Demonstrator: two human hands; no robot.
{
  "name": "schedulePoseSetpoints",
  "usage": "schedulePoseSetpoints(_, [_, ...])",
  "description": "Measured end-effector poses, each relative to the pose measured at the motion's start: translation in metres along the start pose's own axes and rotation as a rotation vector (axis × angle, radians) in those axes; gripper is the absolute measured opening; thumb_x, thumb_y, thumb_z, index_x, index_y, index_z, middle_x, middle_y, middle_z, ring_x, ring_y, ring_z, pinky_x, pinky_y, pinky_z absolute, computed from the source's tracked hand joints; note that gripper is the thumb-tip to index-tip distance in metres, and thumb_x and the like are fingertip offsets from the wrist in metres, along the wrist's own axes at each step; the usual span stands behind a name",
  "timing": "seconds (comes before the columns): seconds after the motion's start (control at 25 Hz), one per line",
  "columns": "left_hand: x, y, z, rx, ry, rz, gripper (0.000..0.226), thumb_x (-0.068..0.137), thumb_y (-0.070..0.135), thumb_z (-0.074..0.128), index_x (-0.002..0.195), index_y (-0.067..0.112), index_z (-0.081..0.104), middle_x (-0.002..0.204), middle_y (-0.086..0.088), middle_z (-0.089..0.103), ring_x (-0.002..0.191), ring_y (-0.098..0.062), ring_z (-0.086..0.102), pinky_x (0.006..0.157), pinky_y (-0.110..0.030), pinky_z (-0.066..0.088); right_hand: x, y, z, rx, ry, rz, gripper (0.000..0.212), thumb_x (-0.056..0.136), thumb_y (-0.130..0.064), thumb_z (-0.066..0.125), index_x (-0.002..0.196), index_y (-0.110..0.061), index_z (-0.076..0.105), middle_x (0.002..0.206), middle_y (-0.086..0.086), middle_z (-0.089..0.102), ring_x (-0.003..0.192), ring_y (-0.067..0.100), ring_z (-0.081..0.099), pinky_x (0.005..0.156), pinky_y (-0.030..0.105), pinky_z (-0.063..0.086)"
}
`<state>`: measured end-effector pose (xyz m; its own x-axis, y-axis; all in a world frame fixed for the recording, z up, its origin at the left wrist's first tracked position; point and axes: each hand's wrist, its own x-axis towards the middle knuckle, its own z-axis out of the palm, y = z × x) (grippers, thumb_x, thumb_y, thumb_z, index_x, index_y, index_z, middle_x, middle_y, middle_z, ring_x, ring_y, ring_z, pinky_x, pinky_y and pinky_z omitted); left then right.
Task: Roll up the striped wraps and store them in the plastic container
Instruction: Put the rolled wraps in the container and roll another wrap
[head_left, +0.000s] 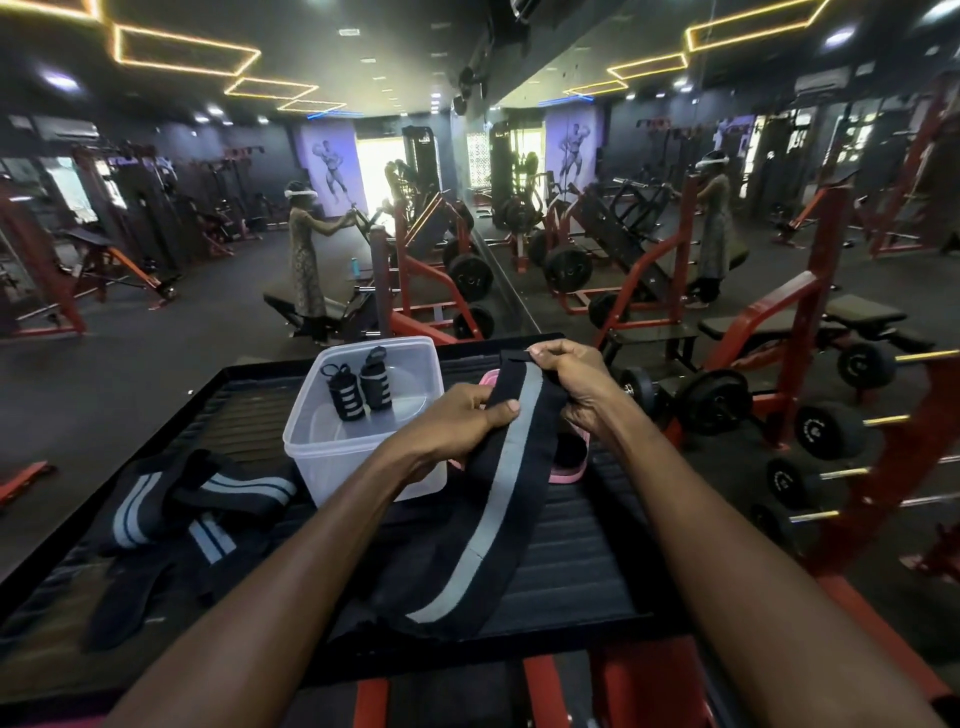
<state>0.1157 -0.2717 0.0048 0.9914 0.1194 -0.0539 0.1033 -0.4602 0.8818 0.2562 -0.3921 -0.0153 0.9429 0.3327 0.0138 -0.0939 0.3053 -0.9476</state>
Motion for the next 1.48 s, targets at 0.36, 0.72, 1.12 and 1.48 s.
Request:
schedulePoseSetpoints(0.36, [0.009, 0.045, -0.007, -0.357, 0.028, -0.067, 0.021, 0.103, 0.021, 0.053, 0.1, 0.006, 0.068, 0.089, -0.011, 0.076, 0.075, -0.02, 0.075, 0.069, -0.033, 0.063, 0.01, -0.029, 0.013, 0.029, 0.025, -0.069, 0.02, 0.094, 0.007, 0.057, 0.079, -0.004, 0.065, 0.07, 0.008, 0.067, 0.059, 0.012, 0.064, 0.051, 0.021, 0.054])
schedulePoseSetpoints(0.72, [0.036, -0.019, 0.021, -0.15, 0.003, -0.271, 0.017, 0.096, 0.013, 0.059, 0.11, 0.007, 0.067, 0.078, -0.004, 0.071, 0.055, -0.012, 0.064, 0.051, -0.027, 0.054, 0.016, 0.016, -0.003, -0.272, -0.044, -0.06, 0.017, 0.086, 0.005, 0.069, 0.074, -0.007, 0.069, 0.078, 0.006, 0.069, 0.071, 0.012, 0.063, 0.062, 0.018, 0.054])
schedulePoseSetpoints(1.12, [0.076, -0.038, 0.034, -0.596, 0.405, -0.136, 0.037, 0.084, 0.041, 0.065, 0.103, 0.009, 0.069, 0.098, -0.015, 0.076, 0.097, -0.034, 0.072, 0.091, -0.051, 0.057, 0.009, 0.026, -0.007, -0.009, -0.246, 0.047, 0.011, 0.09, 0.01, 0.06, 0.084, 0.002, 0.065, 0.071, 0.006, 0.075, 0.066, 0.013, 0.073, 0.06, 0.024, 0.058])
schedulePoseSetpoints(1.48, [0.084, -0.053, 0.042, -0.442, 0.517, 0.056, 0.012, 0.099, 0.027, 0.059, 0.1, 0.019, 0.068, 0.1, -0.006, 0.074, 0.099, -0.022, 0.07, 0.092, -0.041, 0.055, 0.018, 0.028, -0.014, -0.308, -0.24, -0.184, 0.014, 0.087, 0.005, 0.068, 0.079, -0.007, 0.068, 0.07, -0.01, 0.074, 0.072, 0.0, 0.07, 0.068, 0.014, 0.052])
